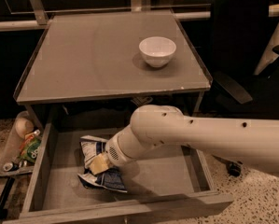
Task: Place blue chip bag into top drawer
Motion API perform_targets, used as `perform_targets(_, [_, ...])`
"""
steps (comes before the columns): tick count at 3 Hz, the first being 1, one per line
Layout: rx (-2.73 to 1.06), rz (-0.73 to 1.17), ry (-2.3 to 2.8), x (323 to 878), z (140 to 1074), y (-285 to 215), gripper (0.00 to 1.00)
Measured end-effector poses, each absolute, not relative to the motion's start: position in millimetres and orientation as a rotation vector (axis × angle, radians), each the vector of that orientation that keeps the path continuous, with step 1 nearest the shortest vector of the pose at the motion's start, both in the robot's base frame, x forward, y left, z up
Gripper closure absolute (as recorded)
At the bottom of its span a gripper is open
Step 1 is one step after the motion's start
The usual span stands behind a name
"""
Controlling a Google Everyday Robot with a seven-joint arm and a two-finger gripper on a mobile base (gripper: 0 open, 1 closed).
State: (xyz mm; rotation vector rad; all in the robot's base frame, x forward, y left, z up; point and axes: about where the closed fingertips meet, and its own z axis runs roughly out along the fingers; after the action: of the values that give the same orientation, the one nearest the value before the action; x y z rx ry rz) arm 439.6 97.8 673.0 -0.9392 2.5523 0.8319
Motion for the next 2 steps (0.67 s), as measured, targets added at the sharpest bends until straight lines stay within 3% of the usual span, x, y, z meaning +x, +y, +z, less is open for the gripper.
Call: perform_targets(2, [-0.939, 0.832, 2.552, 439.6, 673.0, 97.8, 0.36])
